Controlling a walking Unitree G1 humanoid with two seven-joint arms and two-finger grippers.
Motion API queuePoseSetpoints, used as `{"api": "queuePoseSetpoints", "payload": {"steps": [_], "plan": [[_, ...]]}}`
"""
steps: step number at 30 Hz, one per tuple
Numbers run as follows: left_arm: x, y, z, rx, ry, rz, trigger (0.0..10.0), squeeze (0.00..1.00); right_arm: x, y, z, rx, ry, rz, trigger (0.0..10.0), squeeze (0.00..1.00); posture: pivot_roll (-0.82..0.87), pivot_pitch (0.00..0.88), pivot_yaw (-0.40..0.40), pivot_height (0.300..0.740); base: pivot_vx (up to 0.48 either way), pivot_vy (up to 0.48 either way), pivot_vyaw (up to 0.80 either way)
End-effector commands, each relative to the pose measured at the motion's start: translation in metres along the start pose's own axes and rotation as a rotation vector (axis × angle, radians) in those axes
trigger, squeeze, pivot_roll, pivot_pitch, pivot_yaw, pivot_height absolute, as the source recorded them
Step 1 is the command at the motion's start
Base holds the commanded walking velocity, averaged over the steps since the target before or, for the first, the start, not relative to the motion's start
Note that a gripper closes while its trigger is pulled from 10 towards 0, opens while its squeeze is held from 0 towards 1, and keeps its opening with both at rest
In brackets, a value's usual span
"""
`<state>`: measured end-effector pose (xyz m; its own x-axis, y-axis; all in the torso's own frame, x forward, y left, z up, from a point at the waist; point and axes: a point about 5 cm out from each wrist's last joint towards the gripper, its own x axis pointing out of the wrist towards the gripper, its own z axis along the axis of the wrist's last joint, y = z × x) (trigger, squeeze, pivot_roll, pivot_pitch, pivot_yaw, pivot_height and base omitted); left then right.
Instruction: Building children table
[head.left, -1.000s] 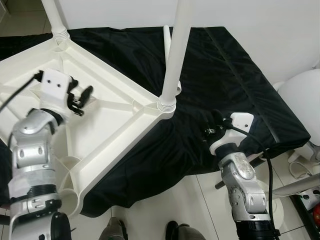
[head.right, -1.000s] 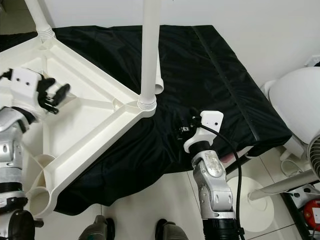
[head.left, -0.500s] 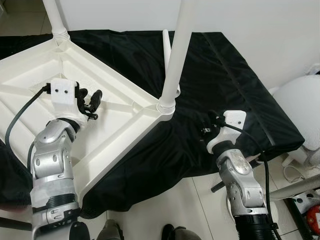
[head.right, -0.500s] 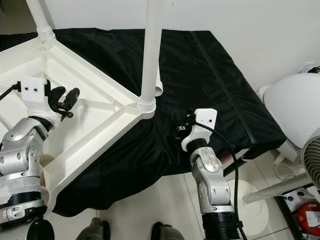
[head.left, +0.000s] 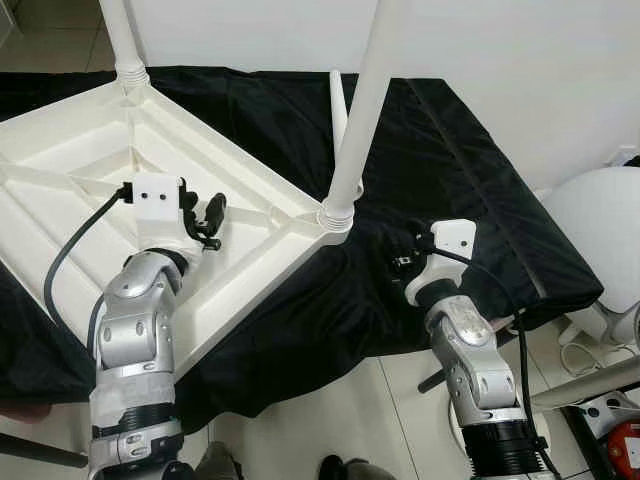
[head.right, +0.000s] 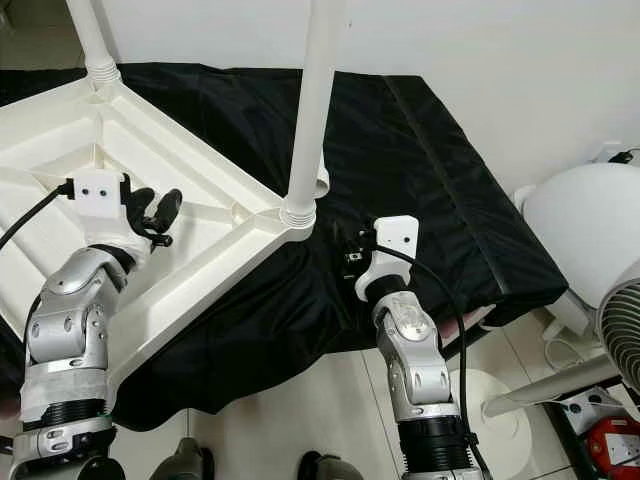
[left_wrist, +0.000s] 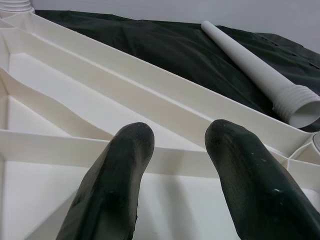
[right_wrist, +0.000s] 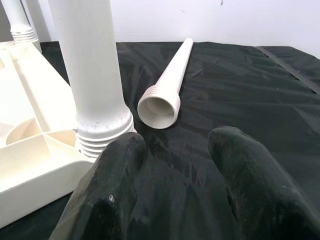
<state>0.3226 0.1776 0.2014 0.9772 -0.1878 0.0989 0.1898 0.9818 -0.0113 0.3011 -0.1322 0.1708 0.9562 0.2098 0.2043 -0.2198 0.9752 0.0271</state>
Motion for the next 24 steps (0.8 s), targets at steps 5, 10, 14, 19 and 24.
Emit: {"api": "queuePoseSetpoints", "payload": {"steps": [5, 10, 14, 19, 24], "plan": [[-0.0007, -0.0028, -0.0117, -0.009, 0.073, 0.092, 10.0, 0.00, -0.0015, -0.0011, -0.0021, -0.007, -0.002, -0.013, 10.0, 0.00, 0.15, 0.091, -0.100, 0.740, 0.000, 0.000, 0.00], [-0.0003, -0.0012, -0.0126, -0.002, 0.065, 0.141, 10.0, 0.00, 0.0008, -0.0005, 0.0000, -0.018, -0.011, -0.012, 10.0, 0.00, 0.14, 0.094, -0.109, 0.740, 0.000, 0.000, 0.00], [-0.0013, -0.0003, -0.0129, -0.030, 0.044, 0.180, 10.0, 0.00, 0.0014, -0.0028, 0.0019, -0.025, -0.016, -0.017, 10.0, 0.00, 0.13, 0.099, -0.122, 0.740, 0.000, 0.000, 0.00], [-0.0035, 0.0002, -0.0093, -0.021, 0.011, 0.204, 10.0, 0.00, 0.0016, -0.0033, 0.0038, -0.030, -0.022, -0.020, 10.0, 0.00, 0.13, 0.104, -0.129, 0.740, 0.000, 0.000, 0.00], [-0.0055, 0.0007, -0.0072, -0.006, 0.002, 0.206, 10.0, 0.00, 0.0024, -0.0024, 0.0053, -0.034, -0.027, -0.016, 10.0, 0.00, 0.13, 0.118, -0.141, 0.740, 0.000, 0.000, 0.00]]}}
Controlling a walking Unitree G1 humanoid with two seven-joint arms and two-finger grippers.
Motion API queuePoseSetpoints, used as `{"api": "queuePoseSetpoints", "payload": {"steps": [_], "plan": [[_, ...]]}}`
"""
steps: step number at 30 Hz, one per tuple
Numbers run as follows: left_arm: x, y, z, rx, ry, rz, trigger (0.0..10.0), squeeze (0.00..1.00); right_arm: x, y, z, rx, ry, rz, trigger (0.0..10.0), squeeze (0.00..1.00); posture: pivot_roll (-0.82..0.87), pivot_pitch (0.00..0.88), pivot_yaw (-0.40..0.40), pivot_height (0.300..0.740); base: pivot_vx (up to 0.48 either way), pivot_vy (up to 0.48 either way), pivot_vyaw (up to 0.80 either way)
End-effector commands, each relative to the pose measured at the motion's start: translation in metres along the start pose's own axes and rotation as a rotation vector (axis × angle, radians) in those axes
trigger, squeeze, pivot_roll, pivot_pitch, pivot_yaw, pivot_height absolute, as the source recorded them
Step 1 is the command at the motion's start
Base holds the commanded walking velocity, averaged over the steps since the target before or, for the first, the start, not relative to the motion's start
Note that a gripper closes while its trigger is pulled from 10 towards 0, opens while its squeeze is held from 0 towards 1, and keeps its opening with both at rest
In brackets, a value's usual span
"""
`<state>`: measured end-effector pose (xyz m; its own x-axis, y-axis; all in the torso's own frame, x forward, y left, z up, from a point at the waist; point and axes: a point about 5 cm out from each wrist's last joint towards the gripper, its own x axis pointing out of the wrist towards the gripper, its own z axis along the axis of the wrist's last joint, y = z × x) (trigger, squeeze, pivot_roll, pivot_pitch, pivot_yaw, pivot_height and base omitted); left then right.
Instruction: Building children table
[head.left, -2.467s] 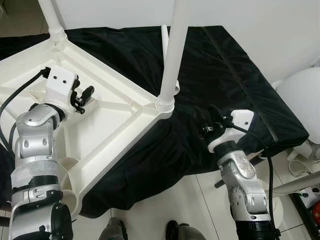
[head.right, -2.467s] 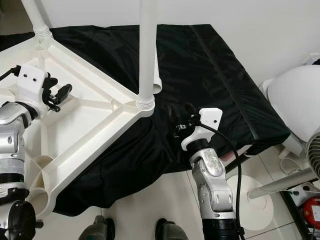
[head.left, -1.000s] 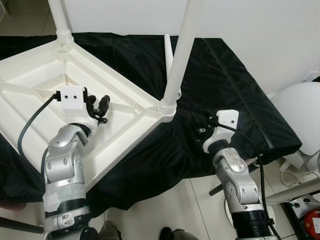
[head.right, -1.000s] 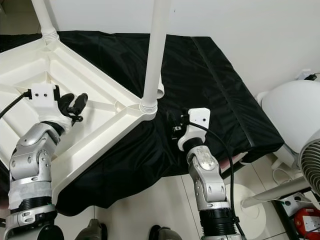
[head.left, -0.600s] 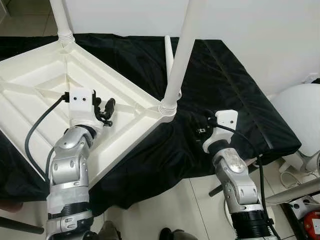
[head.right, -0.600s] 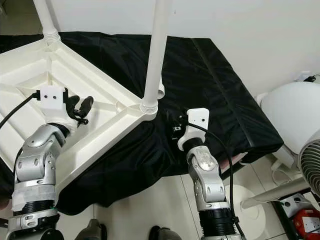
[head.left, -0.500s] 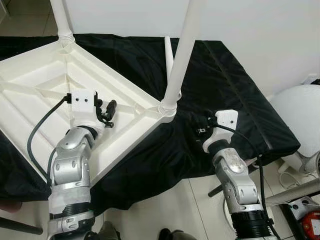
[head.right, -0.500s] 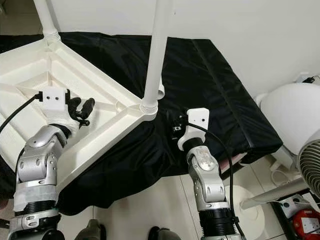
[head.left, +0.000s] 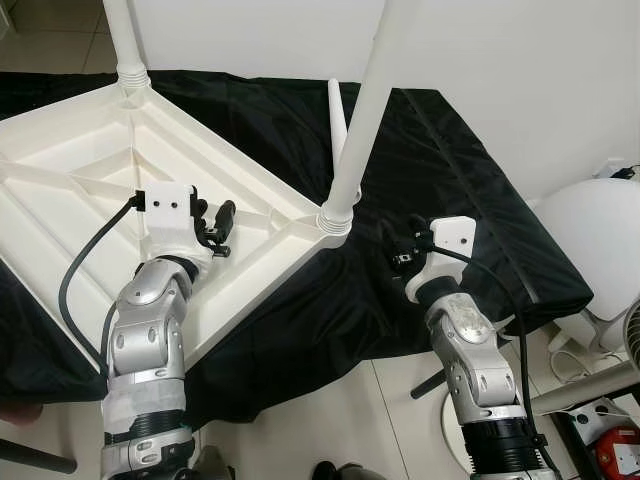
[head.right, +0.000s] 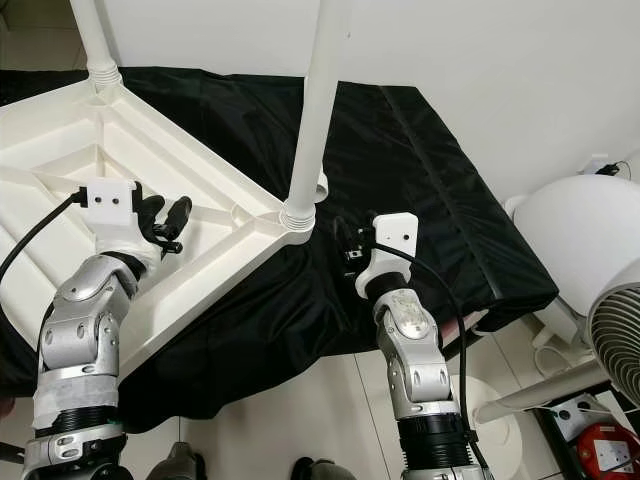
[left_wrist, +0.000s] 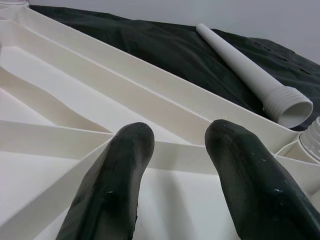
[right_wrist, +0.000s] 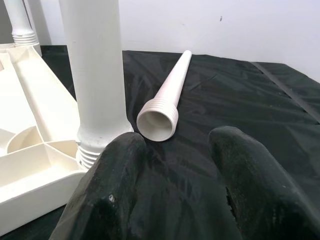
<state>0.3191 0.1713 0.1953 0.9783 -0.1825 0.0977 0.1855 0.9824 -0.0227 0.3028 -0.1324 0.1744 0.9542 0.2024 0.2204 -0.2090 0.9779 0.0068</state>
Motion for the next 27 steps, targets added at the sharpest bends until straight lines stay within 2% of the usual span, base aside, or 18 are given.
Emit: {"api": "queuePoseSetpoints", "payload": {"steps": [1, 12, 15, 19, 27], "plan": [[-0.004, 0.008, -0.001, 0.005, -0.002, 0.203, 10.0, 0.00, 0.000, -0.002, 0.002, -0.015, -0.011, -0.006, 10.0, 0.00, 0.13, 0.121, -0.145, 0.740, 0.000, 0.000, 0.00], [-0.007, 0.009, -0.008, -0.046, 0.013, 0.219, 10.0, 0.00, 0.003, -0.005, 0.005, -0.033, -0.013, 0.005, 10.0, 0.00, 0.12, 0.123, -0.168, 0.740, 0.000, 0.000, 0.00], [-0.008, 0.010, -0.006, -0.021, 0.001, 0.238, 10.0, 0.00, 0.003, -0.005, 0.006, -0.036, -0.014, 0.008, 10.0, 0.00, 0.12, 0.130, -0.172, 0.740, 0.000, 0.000, 0.00], [-0.010, 0.011, -0.008, -0.030, 0.006, 0.255, 10.0, 0.00, 0.003, -0.006, 0.005, -0.037, -0.009, 0.008, 10.0, 0.00, 0.13, 0.139, -0.176, 0.740, 0.000, 0.000, 0.00], [-0.014, 0.010, -0.003, -0.029, -0.026, 0.225, 10.0, 0.00, 0.004, -0.003, 0.005, -0.028, -0.006, 0.014, 10.0, 0.00, 0.13, 0.141, -0.177, 0.740, 0.000, 0.000, 0.00]]}}
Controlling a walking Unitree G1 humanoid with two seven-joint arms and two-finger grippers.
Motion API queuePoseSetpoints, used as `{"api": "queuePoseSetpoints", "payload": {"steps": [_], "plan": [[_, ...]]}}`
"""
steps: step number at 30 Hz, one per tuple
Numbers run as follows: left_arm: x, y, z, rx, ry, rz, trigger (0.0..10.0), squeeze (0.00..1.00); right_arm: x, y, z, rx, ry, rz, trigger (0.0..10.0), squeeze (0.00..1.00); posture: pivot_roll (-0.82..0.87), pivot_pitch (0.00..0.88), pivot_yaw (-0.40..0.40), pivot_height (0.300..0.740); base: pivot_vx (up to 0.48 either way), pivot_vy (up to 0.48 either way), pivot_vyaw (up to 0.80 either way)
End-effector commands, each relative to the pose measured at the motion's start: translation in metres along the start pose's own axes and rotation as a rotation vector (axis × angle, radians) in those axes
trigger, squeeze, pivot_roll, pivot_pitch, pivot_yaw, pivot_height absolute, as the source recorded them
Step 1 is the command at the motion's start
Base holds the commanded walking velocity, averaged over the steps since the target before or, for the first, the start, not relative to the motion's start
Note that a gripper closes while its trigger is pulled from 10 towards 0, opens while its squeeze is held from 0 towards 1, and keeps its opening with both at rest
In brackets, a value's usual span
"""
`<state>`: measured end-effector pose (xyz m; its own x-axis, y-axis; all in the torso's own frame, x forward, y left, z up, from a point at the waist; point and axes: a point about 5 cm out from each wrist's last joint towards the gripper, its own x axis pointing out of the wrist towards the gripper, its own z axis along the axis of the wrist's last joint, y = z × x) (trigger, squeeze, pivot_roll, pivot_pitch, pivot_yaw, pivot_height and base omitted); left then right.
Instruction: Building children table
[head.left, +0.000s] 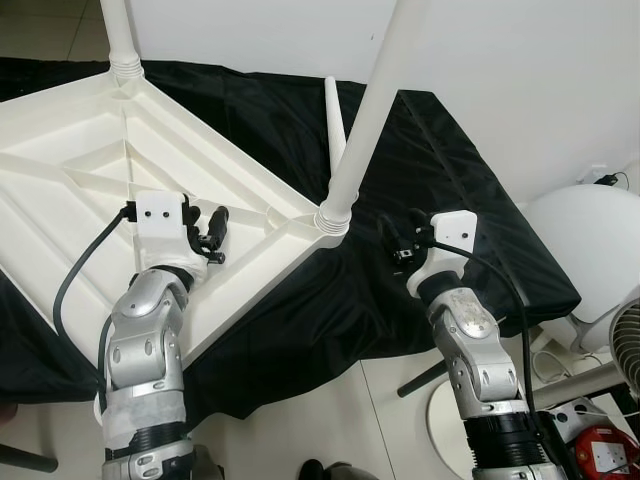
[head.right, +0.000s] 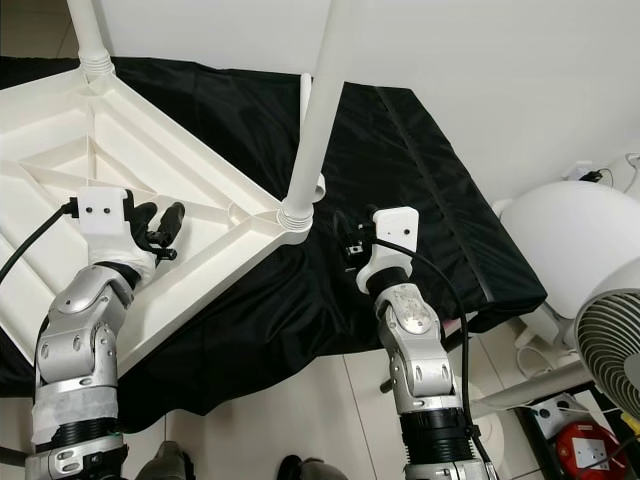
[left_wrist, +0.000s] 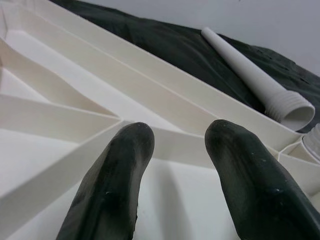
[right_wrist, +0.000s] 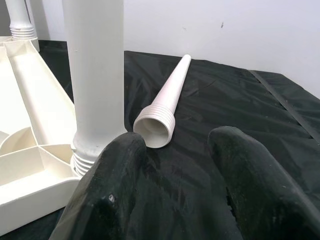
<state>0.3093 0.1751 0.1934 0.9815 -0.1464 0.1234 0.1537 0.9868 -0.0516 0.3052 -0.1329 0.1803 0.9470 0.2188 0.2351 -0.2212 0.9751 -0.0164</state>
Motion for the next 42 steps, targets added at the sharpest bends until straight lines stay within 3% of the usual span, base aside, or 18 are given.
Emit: {"api": "queuePoseSetpoints", "payload": {"steps": [1, 10, 14, 15, 20, 21, 24, 26, 27, 30, 31, 38, 39, 40, 42], "plan": [[-0.003, 0.008, -0.002, -0.001, -0.001, 0.190, 10.0, 0.00, 0.001, -0.002, 0.000, -0.008, 0.009, -0.003, 10.0, 0.00, 0.13, 0.141, -0.177, 0.740, 0.000, 0.000, 0.00], [-0.007, 0.006, -0.002, -0.041, -0.018, 0.146, 10.0, 0.00, -0.001, -0.003, -0.002, -0.005, 0.018, -0.002, 10.0, 0.00, 0.13, 0.156, -0.173, 0.740, 0.000, 0.000, 0.00], [-0.007, 0.002, -0.001, -0.094, -0.029, 0.069, 10.0, 0.00, -0.002, -0.004, -0.002, -0.007, 0.013, -0.017, 10.0, 0.00, 0.12, 0.153, -0.147, 0.740, 0.000, 0.000, 0.00], [-0.007, -0.001, 0.002, -0.079, -0.043, -0.003, 10.0, 0.00, -0.003, -0.006, -0.002, -0.007, 0.011, -0.033, 10.0, 0.00, 0.11, 0.145, -0.132, 0.740, 0.000, 0.000, 0.00], [-0.009, -0.004, 0.009, -0.020, -0.058, -0.161, 10.0, 0.00, -0.006, -0.010, -0.003, -0.005, 0.008, -0.060, 10.0, 0.00, 0.11, 0.127, -0.104, 0.740, 0.000, 0.000, 0.00], [-0.009, -0.004, 0.009, -0.020, -0.058, -0.161, 10.0, 0.00, -0.006, -0.010, -0.003, -0.005, 0.008, -0.060, 10.0, 0.00, 0.11, 0.127, -0.104, 0.740, 0.000, 0.000, 0.00], [-0.009, 0.002, 0.014, 0.103, -0.070, -0.215, 10.0, 0.00, -0.008, -0.013, -0.007, -0.009, 0.009, -0.077, 10.0, 0.00, 0.11, 0.121, -0.076, 0.740, 0.000, 0.000, 0.00], [-0.007, 0.008, 0.013, 0.105, -0.063, -0.199, 10.0, 0.00, -0.009, -0.014, -0.009, -0.011, 0.013, -0.086, 10.0, 0.00, 0.11, 0.112, -0.063, 0.740, 0.000, 0.000, 0.00], [-0.004, 0.012, 0.012, 0.097, -0.054, -0.170, 10.0, 0.25, -0.010, -0.015, -0.010, -0.008, 0.016, -0.094, 10.0, 0.00, 0.10, 0.107, -0.054, 0.740, 0.000, 0.000, 0.00], [-0.001, 0.016, 0.011, 0.084, -0.044, -0.136, 10.0, 0.25, -0.011, -0.016, -0.011, -0.005, 0.018, -0.102, 10.0, 0.00, 0.10, 0.107, -0.054, 0.740, 0.000, 0.000, 0.00], [0.000, 0.013, 0.011, 0.082, -0.050, -0.144, 10.0, 1.00, -0.012, -0.016, -0.010, 0.006, 0.009, -0.102, 10.0, 1.00, 0.10, 0.105, -0.038, 0.740, 0.000, 0.000, 0.00], [0.001, 0.010, 0.011, 0.105, -0.045, -0.175, 10.0, 1.00, -0.013, -0.017, -0.010, 0.010, 0.004, -0.113, 10.0, 1.00, 0.10, 0.092, -0.021, 0.740, 0.000, 0.000, 0.00], [0.000, 0.011, 0.012, 0.145, -0.044, -0.203, 10.0, 0.35, -0.014, -0.017, -0.011, 0.008, 0.003, -0.112, 10.0, 0.93, 0.10, 0.092, -0.017, 0.740, 0.000, 0.000, 0.00], [-0.003, 0.019, 0.015, 0.196, -0.037, -0.254, 10.0, 0.00, -0.015, -0.020, -0.013, -0.008, 0.009, -0.131, 10.0, 0.00, 0.11, 0.094, -0.010, 0.740, 0.000, 0.000, 0.00], [-0.005, 0.023, 0.018, 0.231, -0.033, -0.290, 10.0, 0.00, -0.016, -0.023, -0.013, -0.020, 0.012, -0.145, 10.0, 0.00, 0.12, 0.101, -0.013, 0.740, 0.000, 0.000, 0.00]]}}
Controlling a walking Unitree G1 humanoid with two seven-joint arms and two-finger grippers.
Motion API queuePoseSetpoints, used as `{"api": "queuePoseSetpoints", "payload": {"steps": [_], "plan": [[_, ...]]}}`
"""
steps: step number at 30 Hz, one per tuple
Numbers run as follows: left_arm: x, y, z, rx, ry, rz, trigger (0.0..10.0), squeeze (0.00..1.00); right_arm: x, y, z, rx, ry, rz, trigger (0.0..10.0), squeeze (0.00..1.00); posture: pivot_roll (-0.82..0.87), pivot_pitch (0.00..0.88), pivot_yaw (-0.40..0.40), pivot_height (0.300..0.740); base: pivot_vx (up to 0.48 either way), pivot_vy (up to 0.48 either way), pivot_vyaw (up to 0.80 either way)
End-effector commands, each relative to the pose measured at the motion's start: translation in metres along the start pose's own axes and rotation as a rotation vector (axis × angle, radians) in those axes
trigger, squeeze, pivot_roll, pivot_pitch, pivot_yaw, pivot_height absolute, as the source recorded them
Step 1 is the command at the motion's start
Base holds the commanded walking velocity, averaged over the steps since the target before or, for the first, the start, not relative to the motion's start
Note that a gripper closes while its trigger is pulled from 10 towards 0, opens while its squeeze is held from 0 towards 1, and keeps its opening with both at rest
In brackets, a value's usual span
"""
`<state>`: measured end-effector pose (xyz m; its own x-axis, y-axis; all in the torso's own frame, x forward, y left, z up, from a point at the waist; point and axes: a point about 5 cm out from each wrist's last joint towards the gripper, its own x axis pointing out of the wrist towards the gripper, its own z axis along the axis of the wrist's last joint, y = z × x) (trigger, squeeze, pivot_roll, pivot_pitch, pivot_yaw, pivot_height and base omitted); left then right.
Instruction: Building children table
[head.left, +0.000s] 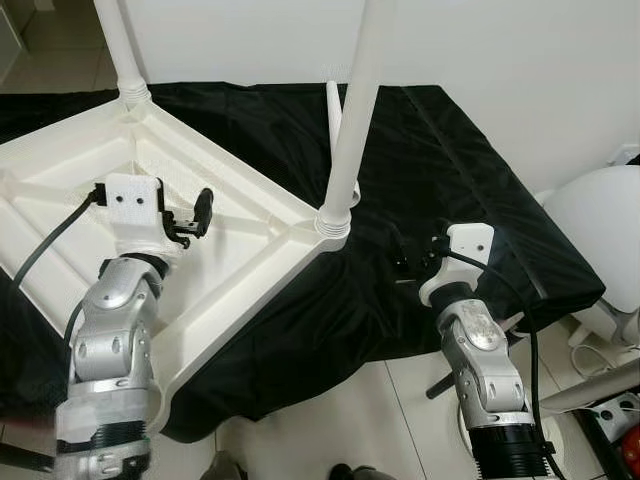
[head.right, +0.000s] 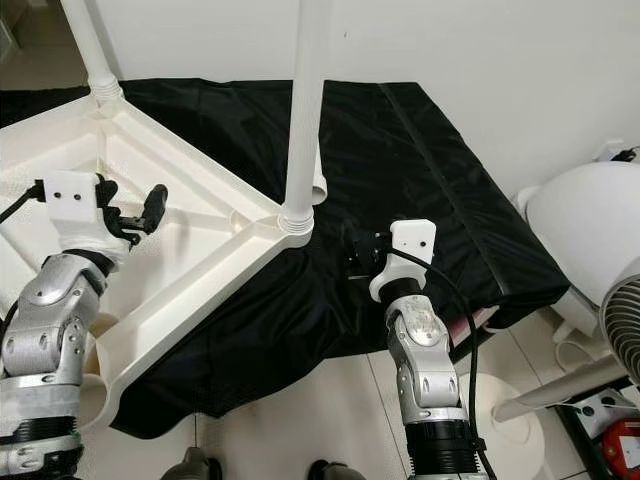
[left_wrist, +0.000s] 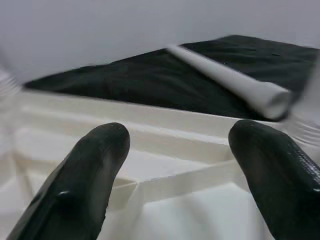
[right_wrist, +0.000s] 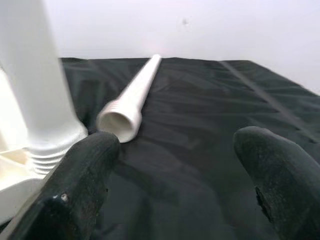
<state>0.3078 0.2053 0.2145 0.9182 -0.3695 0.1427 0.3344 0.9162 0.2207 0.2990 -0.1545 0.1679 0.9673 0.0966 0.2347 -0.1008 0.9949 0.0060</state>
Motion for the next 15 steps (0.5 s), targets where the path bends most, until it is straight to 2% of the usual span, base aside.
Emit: {"api": "queuePoseSetpoints", "payload": {"steps": [1, 2, 3, 4, 6, 7, 8, 11, 14, 15], "plan": [[-0.006, -0.001, -0.001, 0.002, 0.000, -0.098, 10.0, 0.00, -0.003, -0.006, -0.003, -0.003, 0.006, -0.019, 10.0, 0.00, 0.12, 0.107, -0.011, 0.740, 0.000, 0.000, 0.00], [-0.006, -0.001, -0.001, 0.002, 0.000, -0.098, 10.0, 0.00, -0.003, -0.006, -0.003, -0.003, 0.006, -0.019, 10.0, 0.00, 0.12, 0.107, -0.011, 0.740, 0.000, 0.000, 0.00], [-0.011, 0.007, -0.001, -0.007, 0.009, -0.105, 10.0, 1.00, -0.002, -0.006, -0.002, -0.002, 0.001, -0.011, 10.0, 1.00, 0.12, 0.110, -0.010, 0.740, 0.000, 0.000, 0.00], [-0.018, 0.010, -0.002, 0.009, 0.031, -0.131, 10.0, 1.00, -0.003, -0.006, -0.003, -0.004, 0.001, -0.005, 10.0, 1.00, 0.13, 0.113, -0.007, 0.740, 0.000, 0.000, 0.00], [-0.018, 0.010, -0.002, 0.009, 0.031, -0.131, 10.0, 1.00, -0.003, -0.006, -0.003, -0.004, 0.001, -0.005, 10.0, 1.00, 0.13, 0.113, -0.007, 0.740, 0.000, 0.000, 0.00], [-0.023, 0.012, -0.004, 0.042, 0.057, -0.145, 10.0, 1.00, -0.003, -0.006, -0.004, -0.005, 0.004, -0.001, 10.0, 0.31, 0.13, 0.112, -0.005, 0.740, 0.000, 0.000, 0.00], [-0.030, 0.015, -0.005, 0.069, 0.083, -0.179, 10.0, 0.00, -0.004, -0.007, -0.003, -0.013, 0.005, -0.006, 10.0, 0.00, 0.13, 0.118, 0.000, 0.740, 0.000, 0.000, 0.00], [-0.046, 0.024, -0.011, 0.093, 0.156, -0.260, 10.0, 0.00, -0.007, -0.010, -0.006, -0.031, 0.012, -0.007, 10.0, 0.00, 0.13, 0.125, 0.001, 0.740, 0.000, 0.000, 0.00], [-0.049, 0.027, -0.014, 0.094, 0.191, -0.278, 10.0, 0.00, -0.008, -0.012, -0.008, -0.040, 0.020, -0.013, 10.0, 0.00, 0.14, 0.105, 0.010, 0.740, 0.000, 0.000, 0.00], [-0.053, 0.029, -0.016, 0.124, 0.224, -0.295, 10.0, 0.00, -0.008, -0.013, -0.007, -0.040, 0.020, -0.015, 10.0, 0.00, 0.14, 0.121, 0.005, 0.740, 0.000, 0.000, 0.00]]}}
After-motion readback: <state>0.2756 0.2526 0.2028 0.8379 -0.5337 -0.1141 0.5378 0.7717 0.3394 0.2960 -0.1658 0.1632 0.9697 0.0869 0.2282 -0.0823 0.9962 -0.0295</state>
